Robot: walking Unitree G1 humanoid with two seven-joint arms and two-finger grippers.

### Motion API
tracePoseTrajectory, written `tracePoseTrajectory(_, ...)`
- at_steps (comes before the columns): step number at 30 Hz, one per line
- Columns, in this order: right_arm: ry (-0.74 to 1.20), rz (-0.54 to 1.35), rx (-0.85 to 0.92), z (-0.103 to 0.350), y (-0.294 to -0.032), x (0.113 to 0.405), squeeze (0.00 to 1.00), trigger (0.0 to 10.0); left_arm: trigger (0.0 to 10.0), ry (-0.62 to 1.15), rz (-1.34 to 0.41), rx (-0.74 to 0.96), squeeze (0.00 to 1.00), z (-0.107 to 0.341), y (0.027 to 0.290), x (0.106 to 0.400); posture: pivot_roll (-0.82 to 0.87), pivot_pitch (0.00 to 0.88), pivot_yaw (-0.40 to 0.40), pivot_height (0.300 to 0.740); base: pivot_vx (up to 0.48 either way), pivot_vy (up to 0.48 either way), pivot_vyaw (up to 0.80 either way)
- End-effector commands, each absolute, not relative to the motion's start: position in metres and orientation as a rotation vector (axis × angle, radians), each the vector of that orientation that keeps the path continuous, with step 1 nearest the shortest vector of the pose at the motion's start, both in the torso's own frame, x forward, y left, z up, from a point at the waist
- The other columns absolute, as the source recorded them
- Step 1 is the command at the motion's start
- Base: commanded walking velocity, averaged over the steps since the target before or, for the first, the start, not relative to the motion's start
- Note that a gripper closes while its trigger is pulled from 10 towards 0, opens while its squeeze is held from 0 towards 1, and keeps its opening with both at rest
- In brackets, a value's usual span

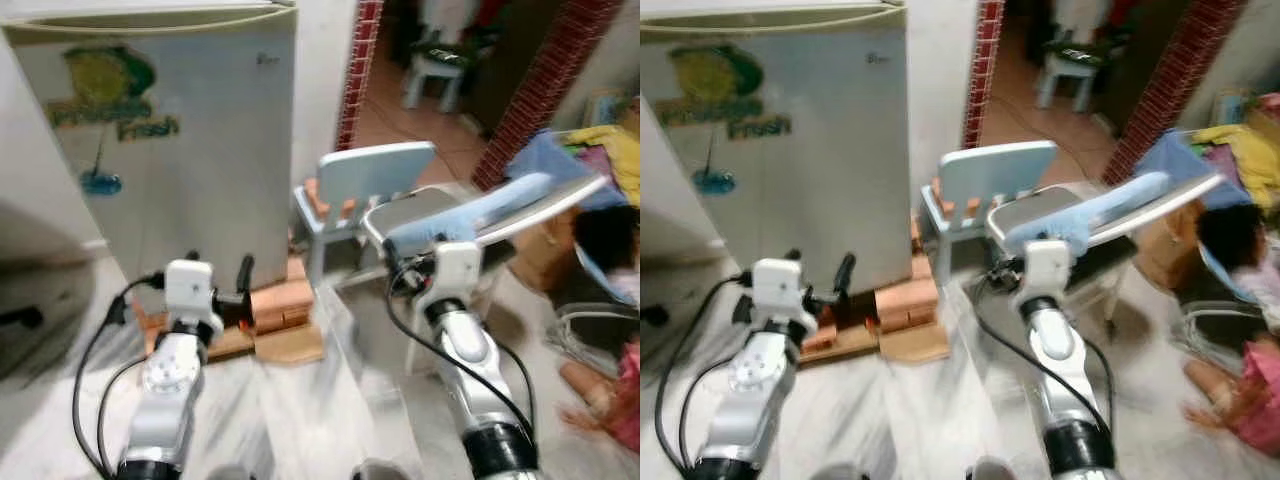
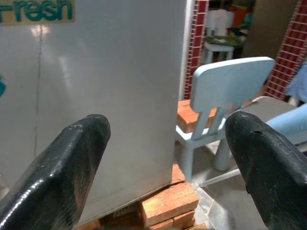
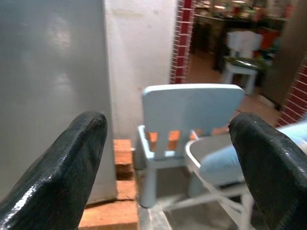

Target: Restocking fridge

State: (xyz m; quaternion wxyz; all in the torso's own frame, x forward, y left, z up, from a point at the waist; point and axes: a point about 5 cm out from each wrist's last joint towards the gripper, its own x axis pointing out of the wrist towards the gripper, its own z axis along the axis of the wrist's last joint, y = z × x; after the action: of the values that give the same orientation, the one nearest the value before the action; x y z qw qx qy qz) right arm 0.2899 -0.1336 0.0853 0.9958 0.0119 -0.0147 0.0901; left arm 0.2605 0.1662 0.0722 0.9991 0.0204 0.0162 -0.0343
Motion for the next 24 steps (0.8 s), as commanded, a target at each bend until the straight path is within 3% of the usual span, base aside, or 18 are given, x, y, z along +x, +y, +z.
tracePoseTrajectory(1, -0.031, 0.140, 0.007, 0.0854, -0.1471, 0.2907, 0.00, 10.0, 10.0, 0.033, -0.105, 0.025, 0.00, 0.0733, 0.1564, 0.2626, 0.02, 0.000, -0.039, 0.740, 0.000, 0.480, -0.80)
tracePoseTrajectory(21, -0.039, 0.145, 0.015, 0.0851, -0.1434, 0.2913, 0.00, 10.0, 10.0, 0.005, -0.114, 0.036, 0.00, 0.0772, 0.1584, 0.2648, 0.03, 0.000, -0.037, 0.740, 0.000, 0.480, -0.80)
tracePoseTrajectory(24, -0.044, 0.144, 0.017, 0.0855, -0.1423, 0.2916, 0.00, 10.0, 10.0, 0.002, -0.118, 0.043, 0.00, 0.0779, 0.1594, 0.2653, 0.02, 0.000, -0.031, 0.740, 0.000, 0.480, 0.00)
